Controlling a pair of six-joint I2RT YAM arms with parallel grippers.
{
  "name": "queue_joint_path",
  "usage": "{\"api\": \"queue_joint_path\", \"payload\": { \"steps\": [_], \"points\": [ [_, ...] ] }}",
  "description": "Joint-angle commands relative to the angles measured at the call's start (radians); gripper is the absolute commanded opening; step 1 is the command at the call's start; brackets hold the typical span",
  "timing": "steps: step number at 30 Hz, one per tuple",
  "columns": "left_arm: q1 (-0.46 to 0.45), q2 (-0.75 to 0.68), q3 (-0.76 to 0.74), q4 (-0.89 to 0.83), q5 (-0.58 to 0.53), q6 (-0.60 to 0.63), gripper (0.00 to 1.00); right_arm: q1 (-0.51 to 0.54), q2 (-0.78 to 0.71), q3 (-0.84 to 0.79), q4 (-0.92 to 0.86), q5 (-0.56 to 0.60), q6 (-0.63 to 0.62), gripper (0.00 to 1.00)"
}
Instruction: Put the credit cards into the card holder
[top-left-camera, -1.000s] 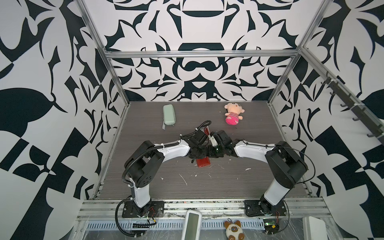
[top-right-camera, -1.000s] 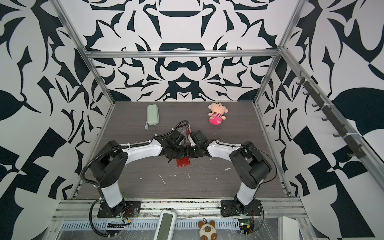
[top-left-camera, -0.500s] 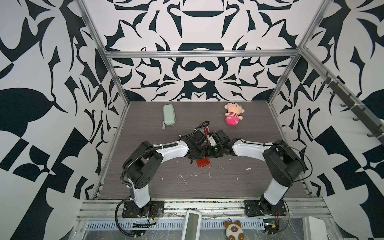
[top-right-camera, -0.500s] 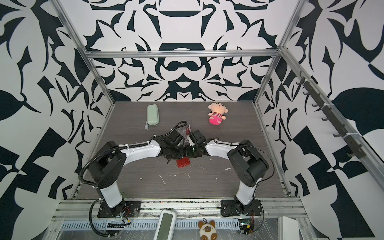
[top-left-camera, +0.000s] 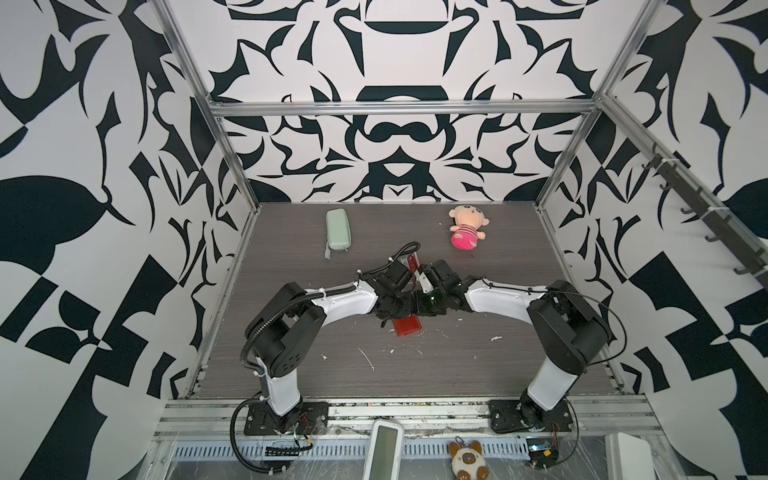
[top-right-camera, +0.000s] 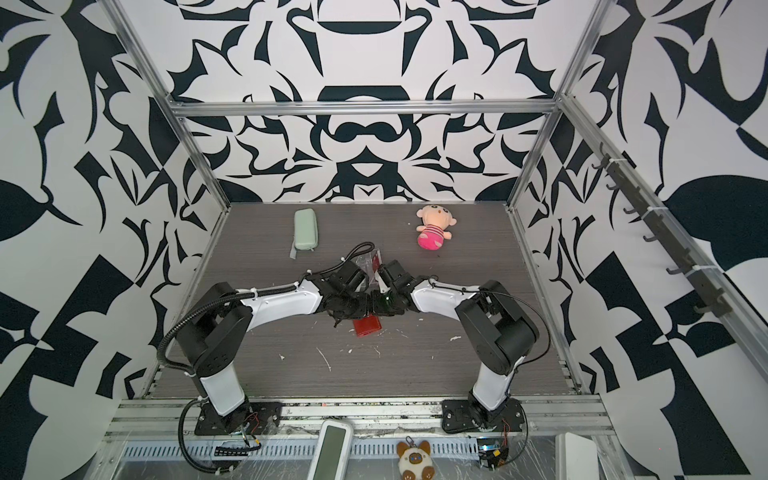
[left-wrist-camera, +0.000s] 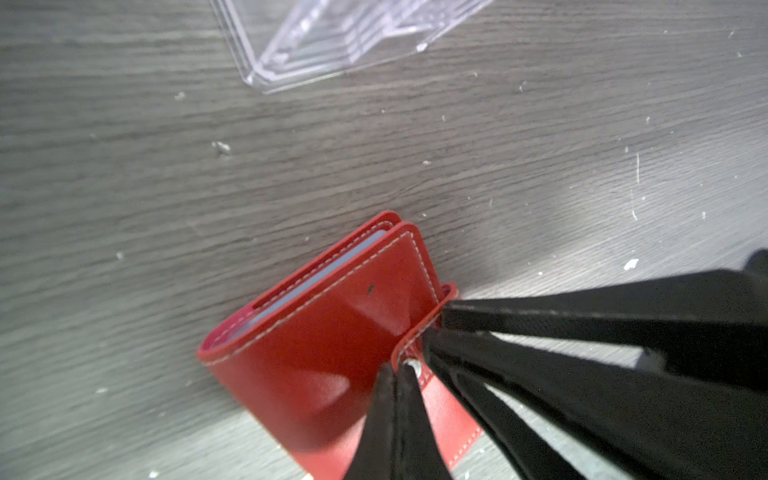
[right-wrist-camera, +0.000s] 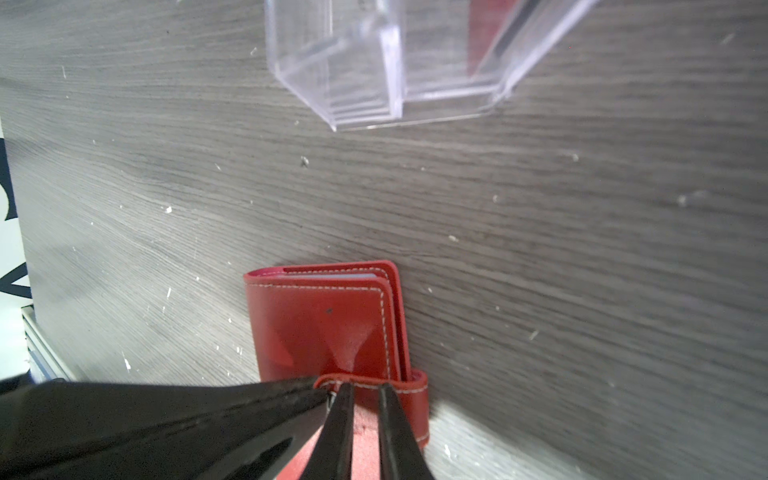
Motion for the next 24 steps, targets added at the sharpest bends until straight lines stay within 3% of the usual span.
{"api": "queue_joint_path", "payload": {
  "steps": [1,15,24],
  "points": [
    [-0.008,-0.046,-0.008,0.007,0.057,-0.002,0.00,0.012,-0.022,0.014,-0.025,0.032,-0.017,0.18],
    [-0.009,-0.051,-0.003,0.016,0.089,-0.001,0.00,0.012,-0.065,-0.006,-0.015,0.051,-0.010,0.19],
    [-0.009,-0.048,-0.014,-0.005,0.045,-0.009,0.00,0.012,-0.059,-0.001,-0.017,0.040,-0.010,0.20]
  ]
}}
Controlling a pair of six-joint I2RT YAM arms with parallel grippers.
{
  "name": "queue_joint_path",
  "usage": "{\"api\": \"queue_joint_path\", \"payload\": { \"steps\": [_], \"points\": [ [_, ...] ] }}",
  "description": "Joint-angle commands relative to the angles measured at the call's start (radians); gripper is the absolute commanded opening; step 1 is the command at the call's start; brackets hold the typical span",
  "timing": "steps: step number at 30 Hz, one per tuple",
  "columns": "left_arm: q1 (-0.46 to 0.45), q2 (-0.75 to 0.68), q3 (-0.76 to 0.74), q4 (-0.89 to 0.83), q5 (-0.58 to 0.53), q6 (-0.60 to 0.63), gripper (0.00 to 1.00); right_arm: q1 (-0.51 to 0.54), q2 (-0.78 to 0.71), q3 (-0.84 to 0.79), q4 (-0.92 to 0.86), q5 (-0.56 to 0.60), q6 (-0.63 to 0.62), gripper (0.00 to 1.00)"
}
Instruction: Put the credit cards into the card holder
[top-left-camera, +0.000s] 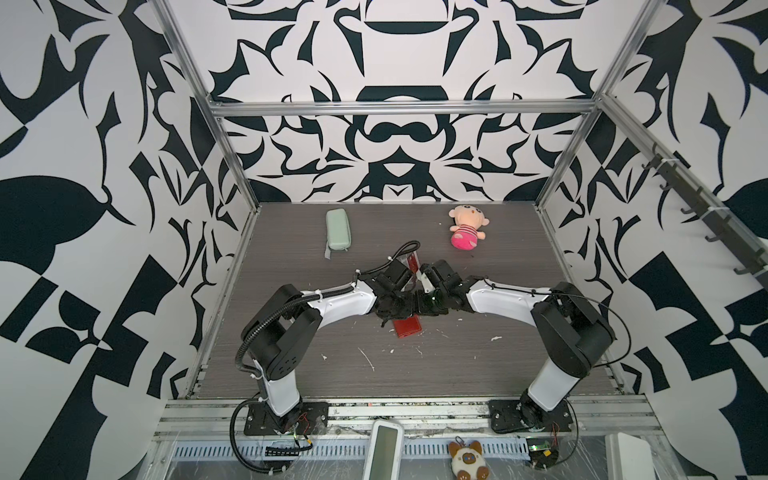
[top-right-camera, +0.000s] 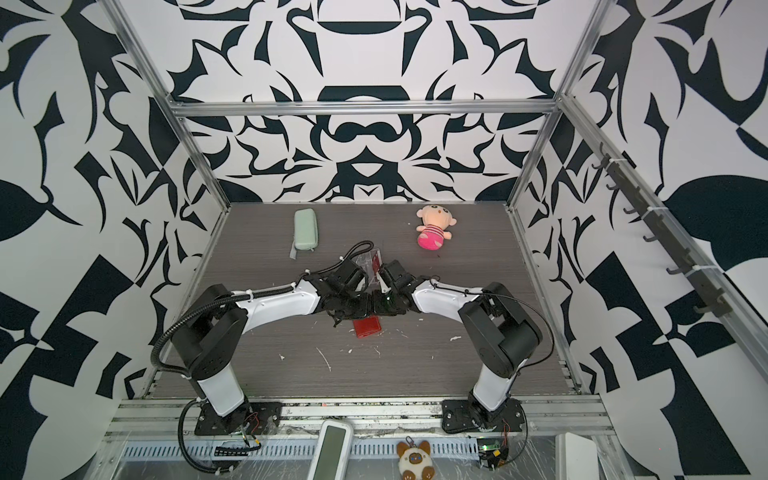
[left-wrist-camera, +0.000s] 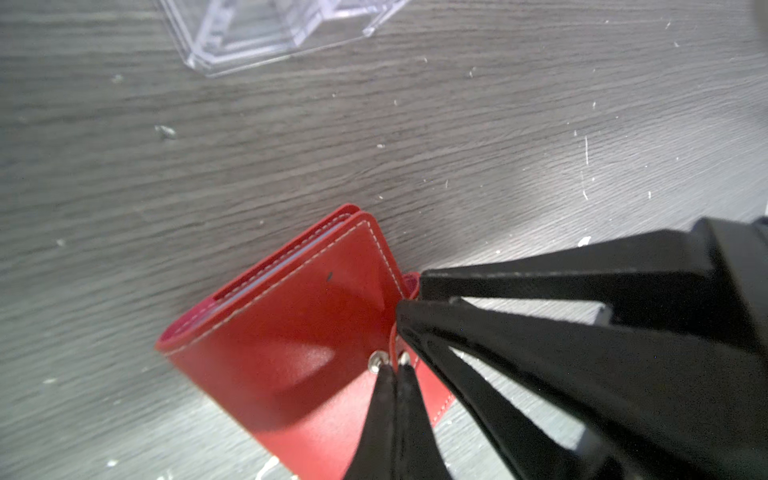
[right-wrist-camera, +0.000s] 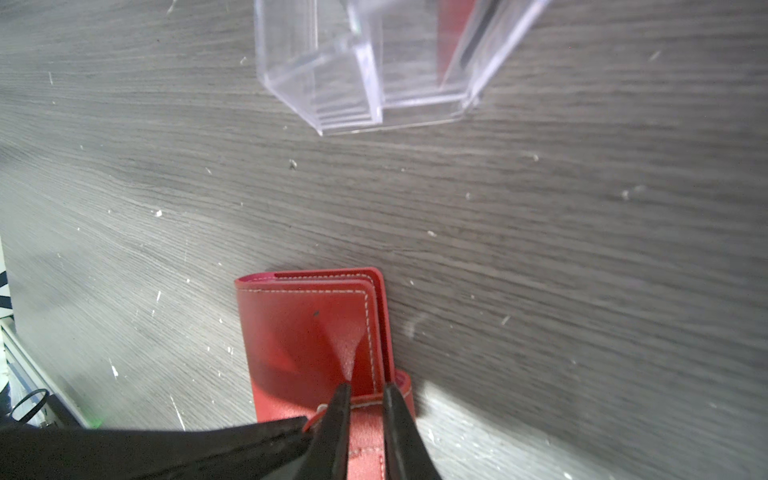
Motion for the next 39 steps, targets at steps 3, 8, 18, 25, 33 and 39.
{"api": "queue_joint_path", "payload": {
  "steps": [3,8,18,25,33,39],
  "points": [
    [-0.007,-0.021,-0.006,-0.030,-0.022,-0.002,0.00,0.009,-0.034,0.003,0.008,-0.002,-0.010,0.20],
    [-0.007,-0.011,-0.006,-0.046,-0.033,0.000,0.00,0.010,-0.031,0.004,0.007,-0.004,-0.010,0.20],
    [-0.007,0.012,0.000,-0.053,-0.031,0.002,0.00,0.011,-0.022,0.012,0.002,-0.015,-0.013,0.21],
    [-0.007,0.029,-0.006,-0.066,-0.048,0.004,0.00,0.011,-0.022,0.017,-0.001,-0.032,-0.020,0.20],
    [-0.007,0.043,-0.002,-0.078,-0.076,0.001,0.00,0.013,-0.033,0.016,0.008,-0.052,-0.022,0.20],
    [-0.007,0.041,0.002,-0.081,-0.089,0.003,0.00,0.013,-0.034,0.016,0.009,-0.059,-0.022,0.21]
  ]
}}
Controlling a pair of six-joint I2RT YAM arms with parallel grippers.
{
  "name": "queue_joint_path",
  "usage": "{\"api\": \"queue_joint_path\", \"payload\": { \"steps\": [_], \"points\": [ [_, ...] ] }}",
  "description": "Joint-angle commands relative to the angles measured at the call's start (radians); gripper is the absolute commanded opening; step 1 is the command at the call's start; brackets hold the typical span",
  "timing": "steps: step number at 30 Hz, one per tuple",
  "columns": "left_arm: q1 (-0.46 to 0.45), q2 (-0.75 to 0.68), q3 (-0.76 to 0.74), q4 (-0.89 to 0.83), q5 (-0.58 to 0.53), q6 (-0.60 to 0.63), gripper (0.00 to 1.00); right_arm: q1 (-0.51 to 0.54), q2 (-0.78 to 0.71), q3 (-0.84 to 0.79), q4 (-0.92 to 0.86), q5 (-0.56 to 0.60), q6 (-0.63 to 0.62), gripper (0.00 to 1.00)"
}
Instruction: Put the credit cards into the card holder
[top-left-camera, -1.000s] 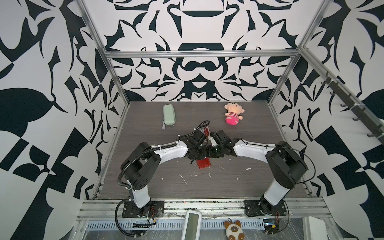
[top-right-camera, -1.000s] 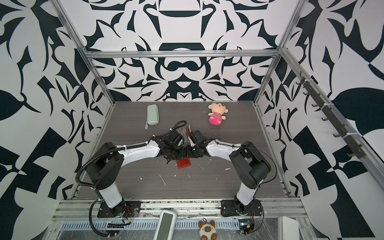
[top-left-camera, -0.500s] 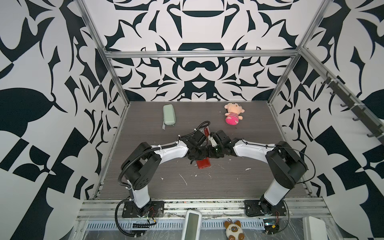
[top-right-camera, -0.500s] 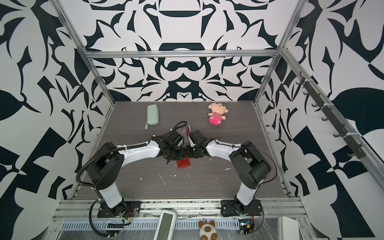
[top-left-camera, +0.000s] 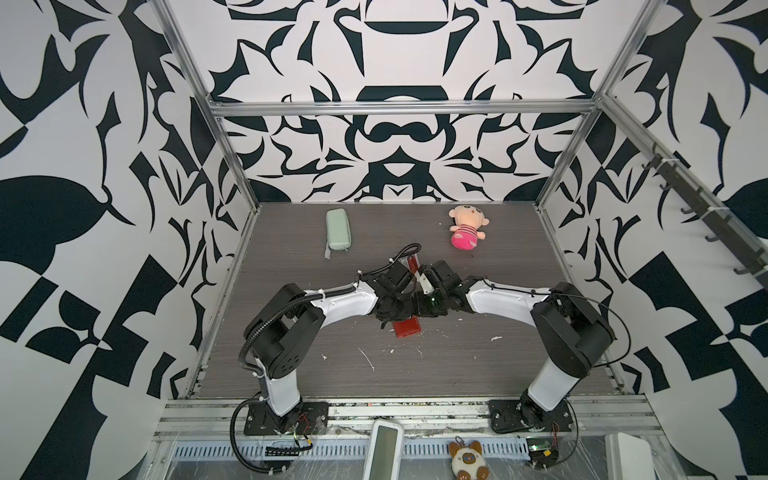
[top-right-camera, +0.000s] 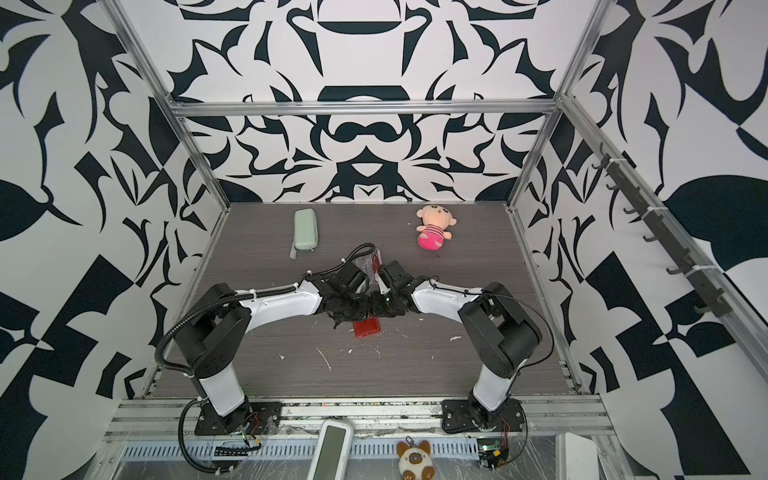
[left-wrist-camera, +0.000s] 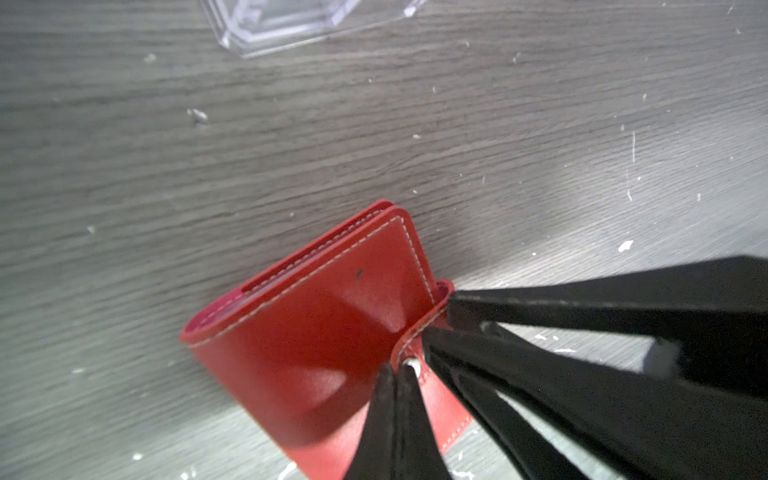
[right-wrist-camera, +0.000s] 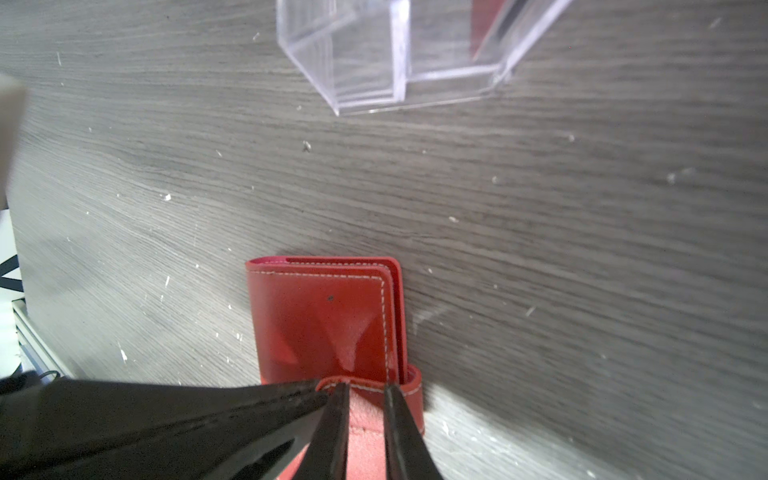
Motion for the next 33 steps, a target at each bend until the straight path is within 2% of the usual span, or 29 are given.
{"api": "queue_joint_path", "payload": {
  "steps": [1,10,19,26,33],
  "points": [
    [-0.003,0.025,0.003,-0.056,-0.042,0.002,0.00,0.007,-0.033,0.015,0.018,-0.032,-0.014,0.20],
    [-0.003,0.054,0.006,-0.064,-0.054,0.001,0.00,0.013,0.011,0.015,0.043,-0.080,-0.009,0.14],
    [-0.003,0.068,0.007,-0.069,-0.048,0.004,0.00,0.024,0.057,0.024,-0.030,-0.046,-0.036,0.13],
    [-0.003,0.085,0.014,-0.062,-0.023,0.010,0.00,0.038,0.094,0.030,-0.079,0.013,-0.053,0.11],
    [-0.003,0.104,0.022,-0.065,-0.012,0.014,0.00,0.042,0.089,0.041,-0.168,0.143,-0.062,0.09]
  ]
}}
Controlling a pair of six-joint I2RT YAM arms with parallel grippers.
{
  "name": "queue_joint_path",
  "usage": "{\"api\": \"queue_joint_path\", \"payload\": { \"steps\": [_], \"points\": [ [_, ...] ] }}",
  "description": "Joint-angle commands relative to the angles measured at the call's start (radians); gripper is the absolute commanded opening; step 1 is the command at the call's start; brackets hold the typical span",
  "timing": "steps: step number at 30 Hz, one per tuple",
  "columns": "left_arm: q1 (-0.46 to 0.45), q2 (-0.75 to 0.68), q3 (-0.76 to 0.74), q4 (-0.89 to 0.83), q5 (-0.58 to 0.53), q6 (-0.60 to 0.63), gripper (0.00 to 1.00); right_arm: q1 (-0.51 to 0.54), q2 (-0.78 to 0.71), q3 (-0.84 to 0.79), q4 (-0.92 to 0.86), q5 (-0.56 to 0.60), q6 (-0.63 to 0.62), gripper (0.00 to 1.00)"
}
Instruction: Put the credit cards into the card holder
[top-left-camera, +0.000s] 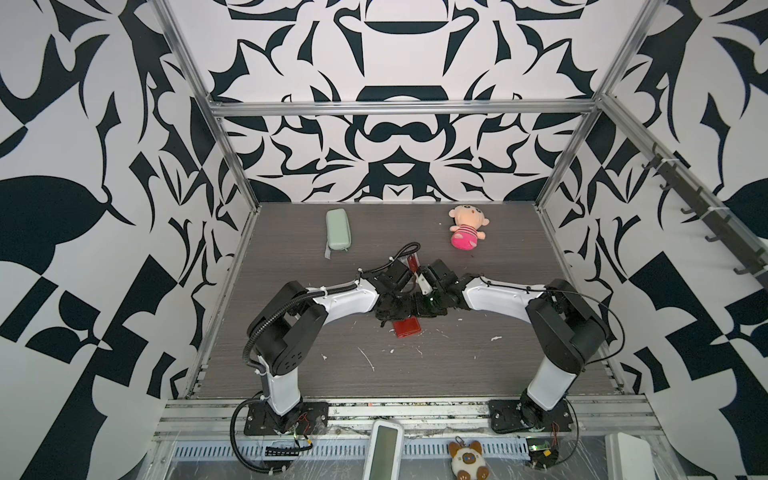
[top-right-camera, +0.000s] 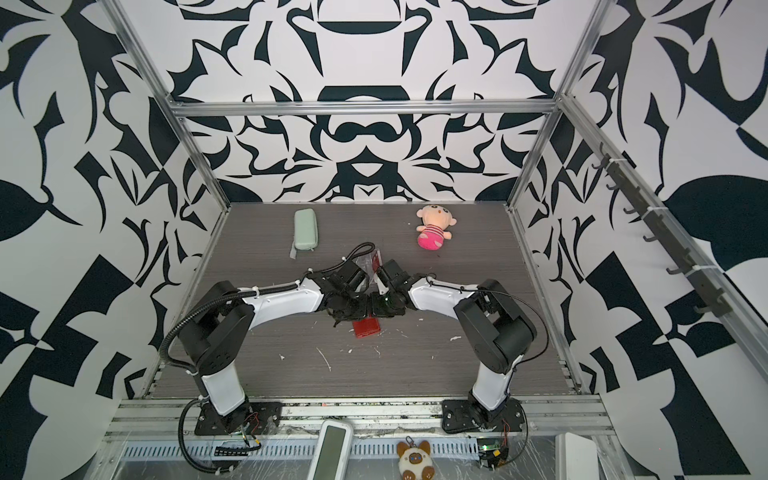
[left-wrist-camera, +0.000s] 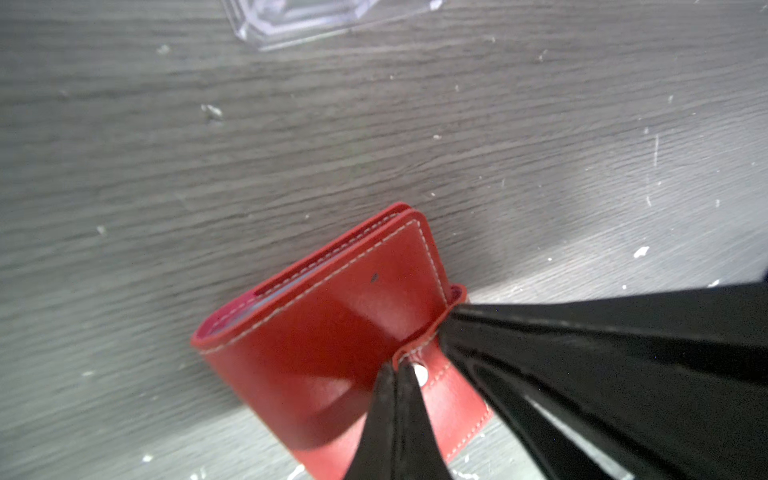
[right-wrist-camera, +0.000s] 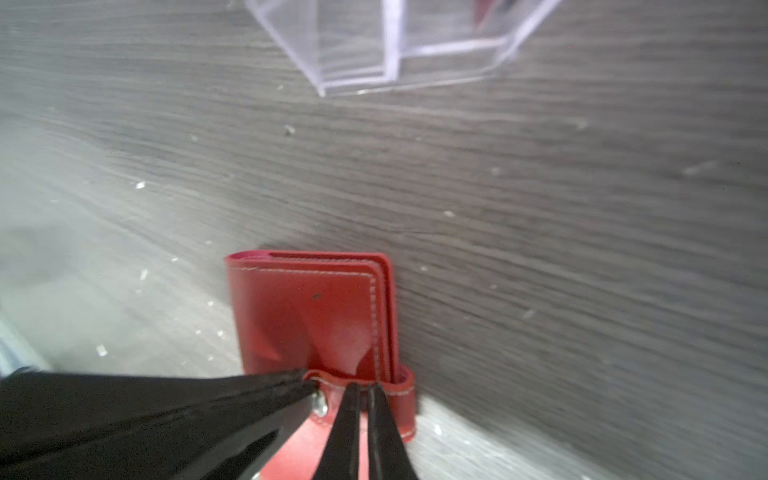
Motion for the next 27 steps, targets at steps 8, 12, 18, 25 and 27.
{"api": "queue_joint_path", "payload": {
  "steps": [8,12,18,25,27],
  "points": [
    [-0.013,0.069,-0.014,-0.030,-0.026,0.014,0.00,0.033,-0.077,-0.063,0.019,0.092,0.015,0.05],
    [-0.013,0.054,-0.019,-0.029,-0.027,0.014,0.00,0.018,-0.146,-0.099,0.069,0.076,0.033,0.06],
    [-0.013,0.005,-0.008,-0.027,-0.038,0.032,0.11,0.001,-0.191,-0.117,0.076,0.073,0.035,0.09],
    [-0.013,-0.068,0.011,-0.016,-0.045,0.074,0.35,-0.002,-0.214,-0.128,0.077,0.110,0.025,0.17],
    [-0.013,-0.102,0.007,-0.014,-0.069,0.087,0.42,-0.001,-0.228,-0.129,0.068,0.143,0.017,0.19]
  ]
}}
